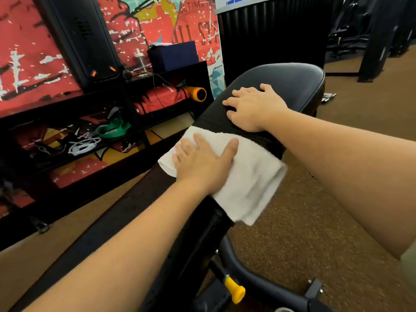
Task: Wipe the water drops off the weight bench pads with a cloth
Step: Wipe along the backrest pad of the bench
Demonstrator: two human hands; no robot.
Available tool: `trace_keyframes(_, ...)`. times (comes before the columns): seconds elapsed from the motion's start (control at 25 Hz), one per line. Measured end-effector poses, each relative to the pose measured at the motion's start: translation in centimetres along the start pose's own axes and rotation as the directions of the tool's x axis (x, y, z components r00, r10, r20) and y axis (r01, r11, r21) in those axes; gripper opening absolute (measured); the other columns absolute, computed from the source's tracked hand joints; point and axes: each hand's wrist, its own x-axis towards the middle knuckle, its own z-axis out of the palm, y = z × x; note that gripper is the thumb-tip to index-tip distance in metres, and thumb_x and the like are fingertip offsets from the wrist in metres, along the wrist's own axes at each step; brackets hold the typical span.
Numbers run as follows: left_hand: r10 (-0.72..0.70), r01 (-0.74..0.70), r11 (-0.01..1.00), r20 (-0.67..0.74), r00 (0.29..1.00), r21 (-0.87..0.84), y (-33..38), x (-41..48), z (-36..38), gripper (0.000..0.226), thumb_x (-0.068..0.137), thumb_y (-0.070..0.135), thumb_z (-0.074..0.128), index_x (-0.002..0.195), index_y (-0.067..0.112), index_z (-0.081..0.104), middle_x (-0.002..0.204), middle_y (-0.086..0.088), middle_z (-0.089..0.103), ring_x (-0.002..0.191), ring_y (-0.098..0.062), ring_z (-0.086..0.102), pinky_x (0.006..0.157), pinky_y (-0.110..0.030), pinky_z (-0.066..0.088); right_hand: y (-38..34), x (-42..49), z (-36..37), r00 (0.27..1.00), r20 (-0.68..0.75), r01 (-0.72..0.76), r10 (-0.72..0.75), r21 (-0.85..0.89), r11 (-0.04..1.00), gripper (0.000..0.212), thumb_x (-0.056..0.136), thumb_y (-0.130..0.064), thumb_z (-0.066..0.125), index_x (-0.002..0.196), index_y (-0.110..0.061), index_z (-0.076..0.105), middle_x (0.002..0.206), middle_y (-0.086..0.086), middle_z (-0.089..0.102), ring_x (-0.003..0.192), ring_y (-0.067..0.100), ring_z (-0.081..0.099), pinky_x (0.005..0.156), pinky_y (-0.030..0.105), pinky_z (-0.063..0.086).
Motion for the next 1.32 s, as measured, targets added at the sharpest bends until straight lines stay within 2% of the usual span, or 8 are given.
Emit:
trace_keyframes(0.16, 0.215, -0.218, 0.975, 0.08, 0.973, 0.031, -1.5, -4.8, 0.5, 0.116, 0.082, 0.091, 0.018, 0.166, 0.019, -0.015, 0.173, -0.014, -0.019, 0.16, -0.028, -0.021, 0.129, -0.046, -0.009, 0.1, -0.2, 0.1, 1.0, 0.006, 0.001, -0.001, 0.0, 1.0, 0.054, 0.107, -0.047, 0.021, 0.159, -0.034, 0.029, 0.17, 0.004, 0.02, 0.156, 0.027, 0.016, 0.124, 0.058, 0.006)
trace_keyframes(0.28, 0.1, -0.103, 0.991, 0.047, 0.994, 0.084, -1.9, 0.6, -0.5, 0.108, 0.091, 0.085, 0.027, 0.167, 0.015, -0.006, 0.174, -0.02, -0.007, 0.161, -0.037, -0.008, 0.13, -0.051, 0.0, 0.1, 0.0, 0.0, 1.0, 0.013, 0.009, -0.009, -0.001, 1.0, 0.054, 0.107, -0.047, 0.022, 0.159, -0.034, 0.028, 0.17, 0.004, 0.02, 0.156, 0.027, 0.017, 0.124, 0.059, 0.006)
trace_keyframes(0.4, -0.035, 0.037, 0.992, -0.018, 0.999, 0.117, -1.6, 6.5, -1.3, 0.078, 0.103, 0.056, 0.045, 0.163, 0.013, 0.019, 0.163, -0.024, 0.031, 0.152, -0.042, 0.027, 0.124, -0.056, 0.018, 0.1, -0.1, -0.3, 0.999, 0.038, 0.004, -0.004, -0.006, 1.0, 0.054, 0.106, -0.047, 0.024, 0.159, -0.034, 0.029, 0.17, 0.004, 0.021, 0.155, 0.028, 0.018, 0.123, 0.06, 0.007)
trace_keyframes(0.48, -0.126, 0.126, 0.991, -0.02, 0.992, 0.043, -1.2, 7.2, -1.6, 0.088, 0.095, 0.076, 0.042, 0.16, 0.018, 0.029, 0.16, -0.018, 0.041, 0.148, -0.038, 0.036, 0.121, -0.054, 0.022, 0.1, -0.3, -0.4, 0.999, 0.036, 0.004, -0.003, -0.017, 1.0, 0.054, 0.106, -0.046, 0.025, 0.159, -0.032, 0.029, 0.169, 0.005, 0.023, 0.155, 0.029, 0.021, 0.123, 0.06, 0.008)
trace_keyframes(0.72, 0.197, -0.202, 0.977, 0.069, 0.978, 0.074, 0.0, -5.4, 1.3, 0.129, 0.075, 0.099, 0.027, 0.166, 0.017, -0.013, 0.173, -0.019, -0.014, 0.16, -0.035, -0.016, 0.128, -0.051, -0.006, 0.0, -0.3, -0.2, 1.0, 0.019, -0.001, 0.0, 0.007, 1.0, 0.055, 0.106, -0.048, 0.022, 0.159, -0.034, 0.03, 0.169, 0.005, 0.022, 0.156, 0.029, 0.018, 0.124, 0.06, 0.006)
trace_keyframes(0.96, 0.155, -0.157, 0.987, 0.078, 0.985, 0.021, 0.0, -1.9, -0.2, 0.131, 0.07, 0.103, 0.018, 0.167, 0.019, -0.006, 0.174, -0.019, -0.006, 0.161, -0.037, -0.009, 0.128, -0.055, -0.001, -0.1, -0.2, -0.1, 1.0, 0.023, 0.008, -0.008, 0.01, 1.0, 0.055, 0.107, -0.048, 0.022, 0.159, -0.034, 0.029, 0.17, 0.004, 0.02, 0.156, 0.028, 0.017, 0.124, 0.06, 0.005)
trace_keyframes(1.16, 0.046, -0.045, 0.989, -0.004, 0.999, 0.141, -3.8, 14.9, 0.2, 0.058, 0.106, 0.036, 0.048, 0.155, 0.01, 0.031, 0.153, -0.021, 0.043, 0.14, -0.041, 0.042, 0.115, -0.053, 0.036, 0.2, -0.3, -0.6, 0.999, 0.043, -0.007, 0.005, 0.033, 0.999, 0.052, 0.107, -0.045, 0.026, 0.157, -0.035, 0.034, 0.168, 0.003, 0.025, 0.154, 0.028, 0.021, 0.122, 0.06, 0.006)
trace_keyframes(1.32, 0.034, -0.038, 0.996, 0.052, 0.998, 0.082, -2.4, 16.9, -0.3, 0.059, 0.103, 0.043, 0.052, 0.15, 0.011, 0.035, 0.147, -0.019, 0.05, 0.132, -0.042, 0.051, 0.112, -0.056, 0.042, 0.1, -0.3, -0.7, 0.997, -0.055, -0.043, 0.059, 0.263, 0.964, 0.048, 0.107, -0.038, 0.024, 0.151, -0.037, 0.043, 0.158, 0.002, 0.045, 0.143, 0.029, 0.04, 0.122, 0.057, 0.012)
